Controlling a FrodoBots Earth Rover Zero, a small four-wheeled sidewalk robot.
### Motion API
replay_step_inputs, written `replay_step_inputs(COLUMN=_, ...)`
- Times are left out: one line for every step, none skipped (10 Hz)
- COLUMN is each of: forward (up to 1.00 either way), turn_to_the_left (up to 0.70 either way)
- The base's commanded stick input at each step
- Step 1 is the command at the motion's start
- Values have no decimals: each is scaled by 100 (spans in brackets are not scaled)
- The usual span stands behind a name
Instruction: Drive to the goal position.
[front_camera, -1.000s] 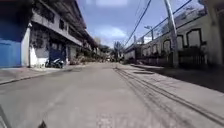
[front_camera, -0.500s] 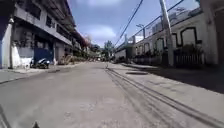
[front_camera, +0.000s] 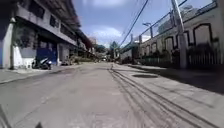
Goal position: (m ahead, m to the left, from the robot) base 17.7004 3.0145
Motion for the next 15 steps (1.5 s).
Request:
replay_step_inputs(forward=100, turn_to_the_left=12)
replay_step_inputs(forward=100, turn_to_the_left=12)
replay_step_inputs(forward=100, turn_to_the_left=12)
replay_step_inputs(forward=100, turn_to_the_left=12)
replay_step_inputs(forward=100, turn_to_the_left=12)
replay_step_inputs(forward=100, turn_to_the_left=12)
replay_step_inputs(forward=100, turn_to_the_left=12)
replay_step_inputs(forward=100, turn_to_the_left=12)
replay_step_inputs(forward=100, turn_to_the_left=-22)
replay_step_inputs(forward=100, turn_to_the_left=-28)
replay_step_inputs(forward=100, turn_to_the_left=-28)
replay_step_inputs(forward=100, turn_to_the_left=-28)
replay_step_inputs(forward=100, turn_to_the_left=-22)
replay_step_inputs(forward=100, turn_to_the_left=12)
replay_step_inputs(forward=100, turn_to_the_left=12)
